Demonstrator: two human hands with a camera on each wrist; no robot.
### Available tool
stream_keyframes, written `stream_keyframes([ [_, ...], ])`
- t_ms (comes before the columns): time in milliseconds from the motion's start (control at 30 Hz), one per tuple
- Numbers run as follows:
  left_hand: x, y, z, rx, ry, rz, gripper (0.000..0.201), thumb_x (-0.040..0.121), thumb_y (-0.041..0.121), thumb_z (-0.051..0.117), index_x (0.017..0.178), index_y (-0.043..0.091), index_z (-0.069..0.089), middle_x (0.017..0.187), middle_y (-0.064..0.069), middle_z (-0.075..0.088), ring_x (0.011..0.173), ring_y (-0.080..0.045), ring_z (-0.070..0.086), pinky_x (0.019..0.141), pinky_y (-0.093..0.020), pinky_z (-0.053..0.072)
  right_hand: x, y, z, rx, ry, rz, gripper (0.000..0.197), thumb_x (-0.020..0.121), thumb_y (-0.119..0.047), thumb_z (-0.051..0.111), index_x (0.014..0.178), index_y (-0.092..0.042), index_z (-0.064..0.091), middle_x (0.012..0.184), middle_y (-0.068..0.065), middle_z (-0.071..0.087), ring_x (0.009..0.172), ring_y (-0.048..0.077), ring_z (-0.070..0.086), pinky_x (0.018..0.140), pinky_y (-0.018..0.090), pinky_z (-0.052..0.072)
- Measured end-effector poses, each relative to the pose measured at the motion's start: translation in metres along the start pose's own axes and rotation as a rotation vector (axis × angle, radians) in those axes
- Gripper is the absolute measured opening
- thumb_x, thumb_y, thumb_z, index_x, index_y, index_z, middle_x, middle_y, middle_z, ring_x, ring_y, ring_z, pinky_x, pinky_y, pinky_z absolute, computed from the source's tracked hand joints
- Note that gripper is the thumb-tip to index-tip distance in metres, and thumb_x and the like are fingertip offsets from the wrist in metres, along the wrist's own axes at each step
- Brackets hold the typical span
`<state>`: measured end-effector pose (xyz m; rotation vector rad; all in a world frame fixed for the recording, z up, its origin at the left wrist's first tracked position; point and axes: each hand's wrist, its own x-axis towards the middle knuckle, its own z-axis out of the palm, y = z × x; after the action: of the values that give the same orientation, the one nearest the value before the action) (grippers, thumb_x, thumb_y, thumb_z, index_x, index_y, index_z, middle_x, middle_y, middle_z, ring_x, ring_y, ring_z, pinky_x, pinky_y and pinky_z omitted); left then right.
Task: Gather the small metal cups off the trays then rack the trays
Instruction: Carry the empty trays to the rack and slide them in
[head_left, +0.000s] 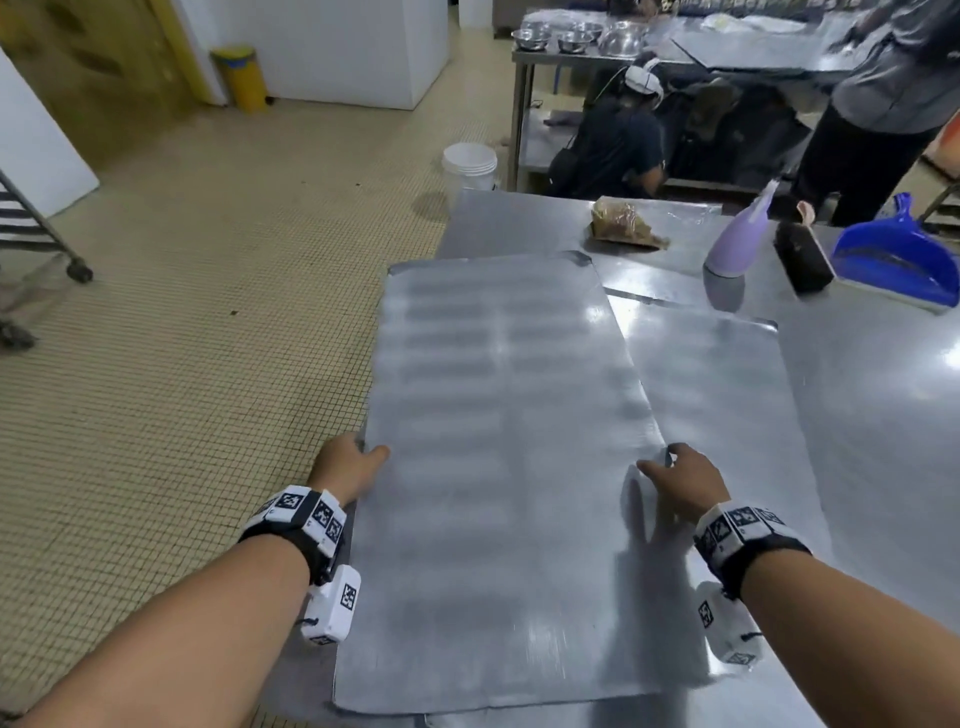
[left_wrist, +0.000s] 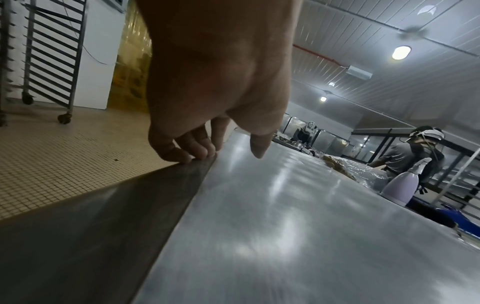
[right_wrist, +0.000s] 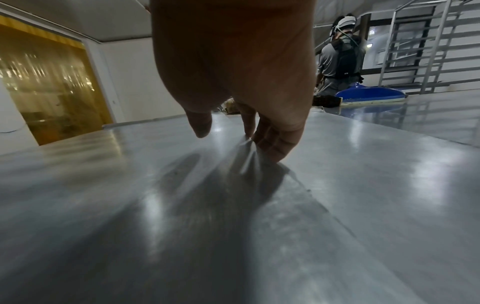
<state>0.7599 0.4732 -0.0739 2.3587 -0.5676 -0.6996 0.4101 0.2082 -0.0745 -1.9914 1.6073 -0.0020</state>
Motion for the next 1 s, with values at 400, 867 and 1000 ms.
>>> stream_keyframes([
  [400,0.072,-0.003,0.01,-0.268,-0.077,-0.03,0.025,0.081,0.016,0.079,0.104,0.018,0.068,0.099,-0.003,0.073,0.09,-0.025,0.071,0.082,-0.042,0.059,0.023,-0.014,0.011,0.135,0.072,0.053,0.055,0.087,-0.024,0.07,0.135,-0.006,0.051,0.132,0.019,0.058,0.121,0.036,0.055,0.099,0.04,0.043],
  [867,0.085,0.045,0.024,-0.331,-0.01,-0.004,0.061,0.076,0.021,0.085,0.121,0.012,0.044,0.106,-0.004,0.061,0.094,-0.026,0.063,0.08,-0.039,0.054,0.009,0.009,-0.006,0.299,0.084,0.115,0.061,0.08,-0.025,0.07,0.137,-0.015,0.051,0.129,0.011,0.063,0.117,0.03,0.058,0.101,0.04,0.046],
  [1000,0.084,0.074,0.048,-0.308,-0.041,0.087,0.073,0.067,0.038,0.09,0.121,0.015,0.047,0.109,0.001,0.062,0.099,-0.023,0.063,0.087,-0.039,0.053,-0.007,0.043,-0.025,0.321,0.129,0.156,0.064,0.083,-0.023,0.07,0.142,-0.013,0.048,0.132,0.015,0.06,0.119,0.032,0.057,0.099,0.037,0.044],
])
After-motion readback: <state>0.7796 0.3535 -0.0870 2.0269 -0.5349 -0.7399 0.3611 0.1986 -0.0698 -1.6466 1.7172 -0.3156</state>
